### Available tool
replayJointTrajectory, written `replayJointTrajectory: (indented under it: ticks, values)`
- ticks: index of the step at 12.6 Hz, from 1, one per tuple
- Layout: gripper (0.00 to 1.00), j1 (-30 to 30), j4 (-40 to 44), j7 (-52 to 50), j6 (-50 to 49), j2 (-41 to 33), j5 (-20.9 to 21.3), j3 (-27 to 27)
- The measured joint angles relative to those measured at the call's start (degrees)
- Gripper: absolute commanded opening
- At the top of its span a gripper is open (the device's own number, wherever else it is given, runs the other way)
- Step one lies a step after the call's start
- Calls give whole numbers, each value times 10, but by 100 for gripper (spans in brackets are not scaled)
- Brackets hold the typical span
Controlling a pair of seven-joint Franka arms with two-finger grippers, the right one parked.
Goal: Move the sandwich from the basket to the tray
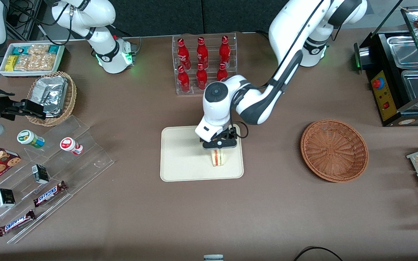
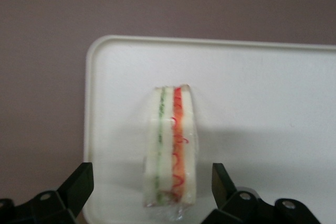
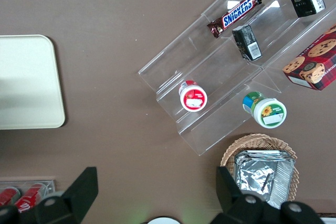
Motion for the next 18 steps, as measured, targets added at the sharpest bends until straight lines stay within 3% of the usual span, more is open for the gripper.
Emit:
replayJointTrajectory:
  ticks: [5, 9, 15, 18]
  values:
    - [100, 90, 5, 26, -189, -165, -49, 4]
    - [100, 192, 4, 196, -330, -280, -118, 8]
    - [100, 336, -2, 437, -442, -375, -139, 16]
    - [100, 349, -7, 530, -465, -394, -149, 66]
